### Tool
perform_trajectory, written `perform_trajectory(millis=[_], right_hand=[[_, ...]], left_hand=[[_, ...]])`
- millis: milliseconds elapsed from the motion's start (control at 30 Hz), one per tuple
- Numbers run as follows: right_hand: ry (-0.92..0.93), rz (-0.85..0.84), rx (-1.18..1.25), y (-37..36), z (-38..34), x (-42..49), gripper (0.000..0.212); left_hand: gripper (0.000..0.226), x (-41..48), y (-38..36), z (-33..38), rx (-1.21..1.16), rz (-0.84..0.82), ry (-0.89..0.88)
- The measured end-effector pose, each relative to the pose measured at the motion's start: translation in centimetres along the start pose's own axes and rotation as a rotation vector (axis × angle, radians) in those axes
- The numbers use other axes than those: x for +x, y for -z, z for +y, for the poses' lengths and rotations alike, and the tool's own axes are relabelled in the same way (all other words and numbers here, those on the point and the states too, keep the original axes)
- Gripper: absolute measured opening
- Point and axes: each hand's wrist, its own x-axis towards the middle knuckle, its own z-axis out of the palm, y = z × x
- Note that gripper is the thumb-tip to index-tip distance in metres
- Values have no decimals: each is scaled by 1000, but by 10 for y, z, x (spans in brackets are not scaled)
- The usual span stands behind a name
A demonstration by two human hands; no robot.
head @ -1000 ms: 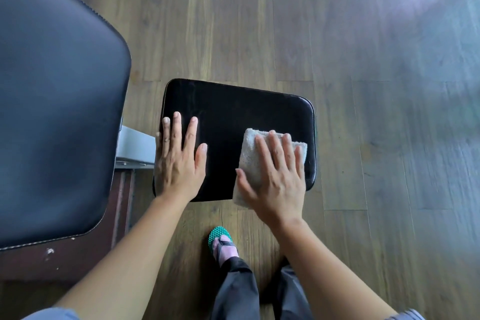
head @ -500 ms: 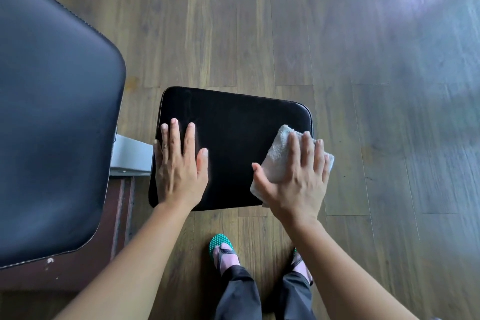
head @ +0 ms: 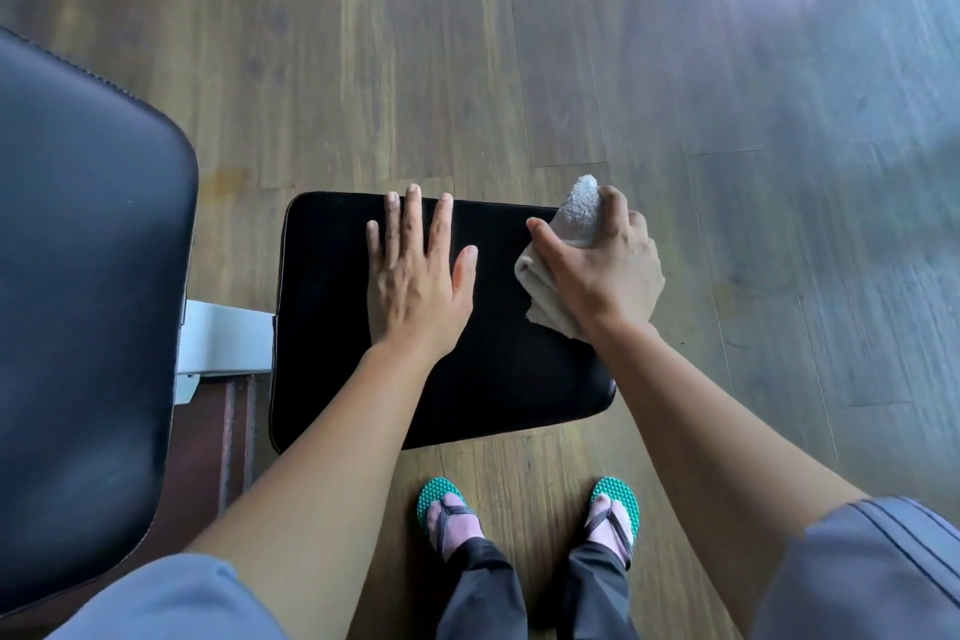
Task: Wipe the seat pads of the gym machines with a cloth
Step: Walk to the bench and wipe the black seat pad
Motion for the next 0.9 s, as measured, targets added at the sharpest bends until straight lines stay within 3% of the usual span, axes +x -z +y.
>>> perform_trajectory(millis=[200, 433, 900], right_hand=[[-146, 24, 152, 14, 4, 5, 49], [-143, 30, 109, 69, 18, -22, 51], [-390, 233, -8, 322, 143, -95, 63]], left_hand=[[59, 3, 7, 4, -11, -63, 28], [52, -6, 43, 47, -112, -162, 16], [58, -82, 146, 304, -249, -310, -447]])
